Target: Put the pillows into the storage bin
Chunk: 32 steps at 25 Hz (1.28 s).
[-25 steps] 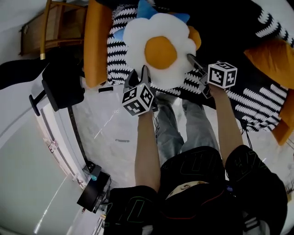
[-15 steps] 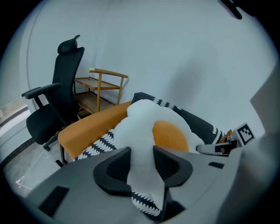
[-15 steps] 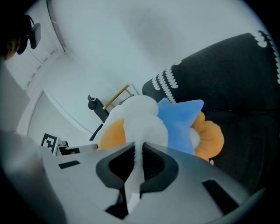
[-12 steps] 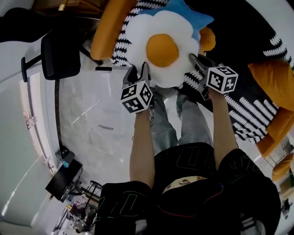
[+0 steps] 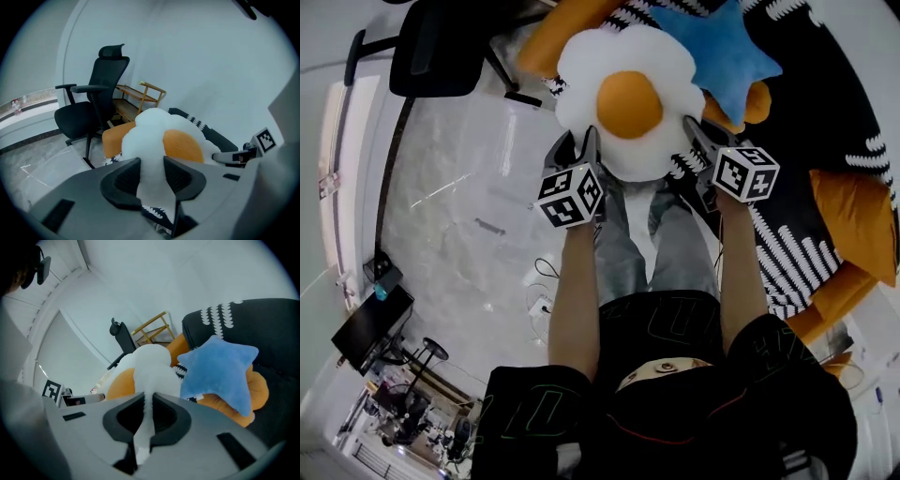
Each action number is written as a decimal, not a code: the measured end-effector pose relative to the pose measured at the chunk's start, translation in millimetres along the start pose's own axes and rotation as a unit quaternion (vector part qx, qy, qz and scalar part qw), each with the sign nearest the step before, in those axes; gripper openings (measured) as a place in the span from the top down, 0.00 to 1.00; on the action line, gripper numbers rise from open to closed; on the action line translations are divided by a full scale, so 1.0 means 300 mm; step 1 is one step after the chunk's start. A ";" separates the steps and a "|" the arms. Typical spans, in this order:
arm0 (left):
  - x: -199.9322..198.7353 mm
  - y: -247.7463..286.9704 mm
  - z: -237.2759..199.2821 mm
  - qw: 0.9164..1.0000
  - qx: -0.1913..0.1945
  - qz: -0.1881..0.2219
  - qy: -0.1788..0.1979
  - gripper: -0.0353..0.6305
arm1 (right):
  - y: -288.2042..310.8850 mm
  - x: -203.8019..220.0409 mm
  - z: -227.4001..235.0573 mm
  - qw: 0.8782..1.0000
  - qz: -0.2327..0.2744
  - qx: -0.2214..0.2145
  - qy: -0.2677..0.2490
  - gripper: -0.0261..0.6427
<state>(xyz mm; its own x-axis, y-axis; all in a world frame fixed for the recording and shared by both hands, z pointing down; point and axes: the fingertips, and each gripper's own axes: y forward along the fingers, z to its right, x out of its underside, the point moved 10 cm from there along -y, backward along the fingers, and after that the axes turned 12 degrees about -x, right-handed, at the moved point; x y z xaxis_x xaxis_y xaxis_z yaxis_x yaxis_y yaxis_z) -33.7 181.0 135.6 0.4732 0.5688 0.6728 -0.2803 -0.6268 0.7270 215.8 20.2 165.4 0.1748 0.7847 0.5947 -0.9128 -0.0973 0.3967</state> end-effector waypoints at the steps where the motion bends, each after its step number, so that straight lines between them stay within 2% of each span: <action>1: 0.004 -0.009 -0.035 1.000 -0.004 0.001 -0.006 0.73 | 0.027 0.005 -0.021 1.000 -0.006 -0.003 -0.003 0.92; 6: 0.008 -0.053 -0.159 0.998 -0.037 0.008 -0.052 0.73 | 0.149 -0.029 -0.107 0.998 -0.045 -0.028 -0.023 0.92; 12: 0.065 -0.120 -0.361 0.990 -0.073 0.009 -0.116 0.73 | 0.331 0.005 -0.242 0.994 -0.088 -0.049 -0.052 0.92; 19: 0.135 -0.181 -0.527 0.975 -0.118 0.012 -0.186 0.73 | 0.519 0.025 -0.359 0.983 -0.142 -0.082 -0.087 0.92; 32: 0.262 -0.204 -0.849 0.949 -0.171 0.009 -0.265 0.71 | 0.886 0.136 -0.541 0.954 -0.237 -0.122 -0.141 0.92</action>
<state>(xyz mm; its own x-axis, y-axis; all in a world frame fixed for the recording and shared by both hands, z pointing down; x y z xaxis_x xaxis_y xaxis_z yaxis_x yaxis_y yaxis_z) -191.9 399.8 178.9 0.7941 0.1550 0.5876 -0.5041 -0.3720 0.7794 -79.6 125.7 181.6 0.6494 0.5059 0.5677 -0.7597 0.3989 0.5136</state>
